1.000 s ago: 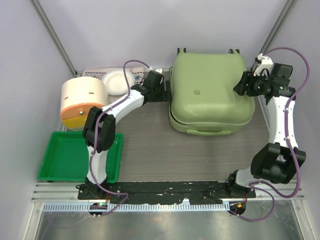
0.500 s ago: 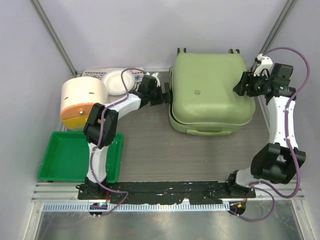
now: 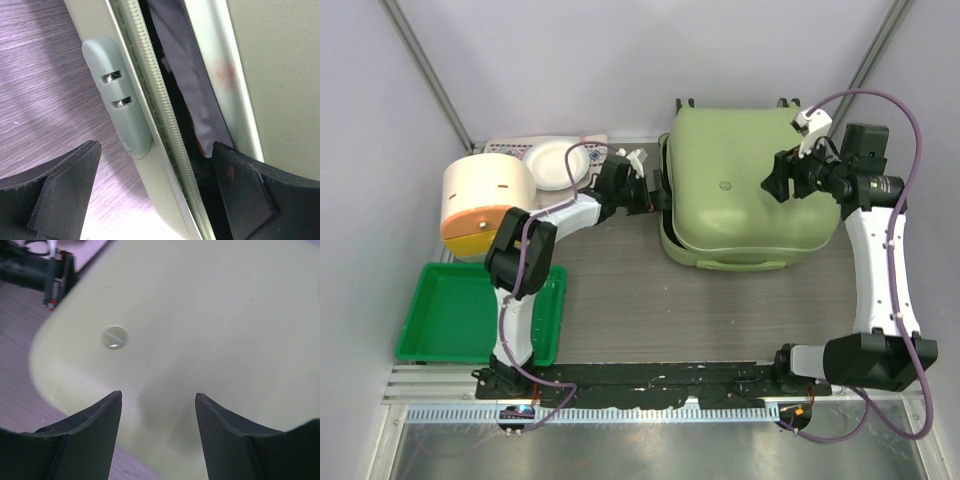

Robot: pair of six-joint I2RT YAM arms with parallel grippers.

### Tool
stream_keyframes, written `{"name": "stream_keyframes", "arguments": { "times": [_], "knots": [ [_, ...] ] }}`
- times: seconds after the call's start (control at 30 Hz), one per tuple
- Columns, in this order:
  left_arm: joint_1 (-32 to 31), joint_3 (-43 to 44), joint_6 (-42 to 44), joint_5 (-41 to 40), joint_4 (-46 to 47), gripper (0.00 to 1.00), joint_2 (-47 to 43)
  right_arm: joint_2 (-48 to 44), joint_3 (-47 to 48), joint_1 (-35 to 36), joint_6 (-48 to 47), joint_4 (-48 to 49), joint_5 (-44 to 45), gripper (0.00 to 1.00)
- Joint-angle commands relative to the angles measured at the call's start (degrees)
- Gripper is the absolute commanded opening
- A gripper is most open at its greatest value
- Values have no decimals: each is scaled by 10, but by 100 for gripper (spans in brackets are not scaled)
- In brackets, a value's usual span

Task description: Open, take out, and arrange the luggage

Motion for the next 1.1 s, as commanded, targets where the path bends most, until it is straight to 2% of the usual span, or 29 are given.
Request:
{"name": "stream_keyframes", "arguments": {
  "times": [0.0,0.13,0.27,0.43,0.77,0.97,1.0,1.07],
  "knots": [
    [-38,55,36,4,16,100,-90,-59,25,42,-50,-42,-17,66],
    [-48,92,85,-40,-61,99,-106,-78,3,74,-57,-50,-5,67],
    [-59,113,94,-46,-87,100,-113,-87,-7,81,-51,-43,-6,67],
    [-72,137,100,-44,-90,100,-112,-102,-13,85,-49,-28,-21,67],
    [-93,216,36,-6,-31,98,-72,-168,-10,95,-42,27,-92,66],
    [-100,288,2,-7,-13,92,-24,-199,-16,132,-45,25,-143,56],
    [-102,310,0,-8,-9,92,-16,-208,-24,138,-52,20,-148,51],
    [-106,332,-4,-11,-5,92,6,-214,-34,164,-72,6,-141,47]
  ]
}}
